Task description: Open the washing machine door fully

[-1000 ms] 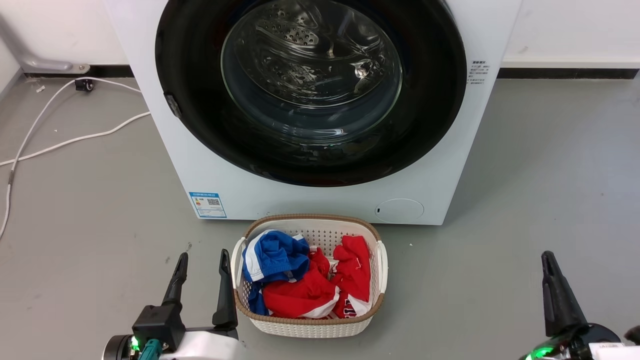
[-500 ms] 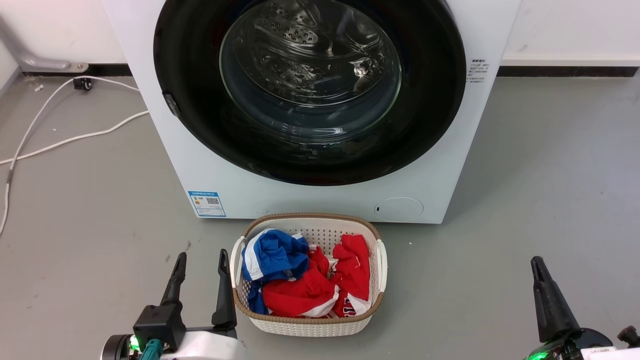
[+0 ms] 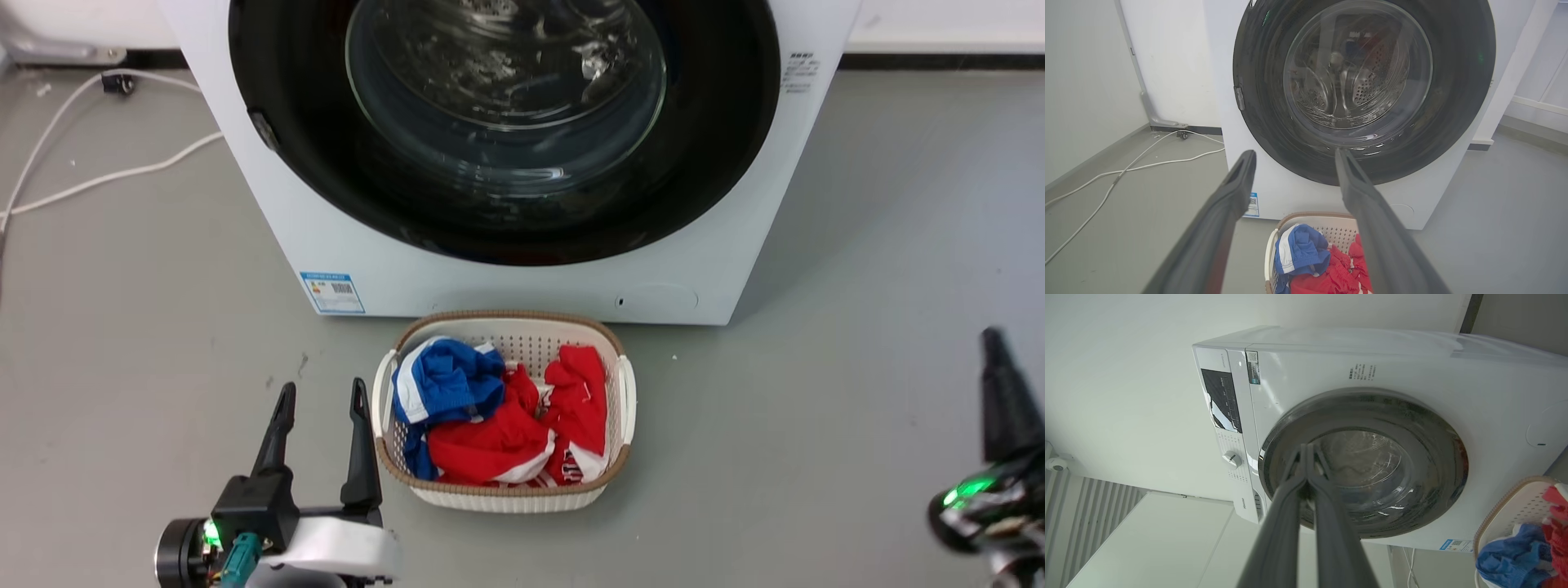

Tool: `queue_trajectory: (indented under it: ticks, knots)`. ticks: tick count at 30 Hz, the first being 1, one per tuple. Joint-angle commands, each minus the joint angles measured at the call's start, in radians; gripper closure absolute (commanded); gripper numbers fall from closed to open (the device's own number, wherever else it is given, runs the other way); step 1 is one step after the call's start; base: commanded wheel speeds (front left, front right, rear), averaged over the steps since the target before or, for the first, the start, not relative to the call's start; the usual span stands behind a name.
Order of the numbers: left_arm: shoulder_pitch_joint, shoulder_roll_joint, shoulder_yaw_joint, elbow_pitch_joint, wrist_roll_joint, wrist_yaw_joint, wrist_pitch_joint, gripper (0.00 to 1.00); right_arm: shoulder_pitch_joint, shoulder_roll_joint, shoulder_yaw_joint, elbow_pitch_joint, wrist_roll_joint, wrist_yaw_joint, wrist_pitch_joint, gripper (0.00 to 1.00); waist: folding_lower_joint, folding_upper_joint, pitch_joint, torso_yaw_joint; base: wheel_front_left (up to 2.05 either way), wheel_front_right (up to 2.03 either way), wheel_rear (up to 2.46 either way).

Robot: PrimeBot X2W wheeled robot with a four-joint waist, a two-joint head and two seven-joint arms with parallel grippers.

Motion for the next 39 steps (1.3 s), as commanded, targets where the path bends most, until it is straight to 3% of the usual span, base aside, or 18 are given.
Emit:
queue_trajectory:
  ticks: [1, 12, 19, 28, 39]
  knots:
    - [-0.028, 0.000, 0.000, -0.009, 0.007, 0.004, -0.003, 0.00, -0.061, -0.029, -0.036, 0.027, 0.011, 0.000, 0.013, 1.00, 0.0000, 0.0000, 0.046, 0.009, 0.00, 0.00, 0.00]
    - [-0.150, 0.000, -0.007, -0.047, 0.017, 0.008, -0.003, 0.00, -0.412, -0.172, -0.132, 0.165, 0.027, 0.000, 0.107, 1.00, 0.0000, 0.0000, 0.248, 0.041, 0.00, 0.00, 0.00]
    - [-0.238, 0.000, -0.013, -0.074, 0.019, 0.004, -0.003, 0.00, -0.662, -0.260, -0.111, 0.268, 0.019, 0.000, 0.184, 1.00, 0.0000, 0.0000, 0.388, 0.051, 0.00, 0.00, 0.00]
    - [-0.300, 0.000, -0.030, -0.089, 0.008, 0.006, -0.003, 0.00, -0.934, -0.343, -0.005, 0.413, -0.029, 0.000, 0.287, 1.00, 0.0000, 0.0000, 0.503, 0.070, 0.00, 0.00, 0.00]
    - [-0.337, 0.000, -0.062, -0.097, -0.020, 0.023, -0.003, 0.00, -1.141, -0.375, 0.122, 0.529, -0.096, 0.000, 0.395, 1.00, 0.0000, 0.0000, 0.582, 0.099, 0.00, 0.00, 0.00]
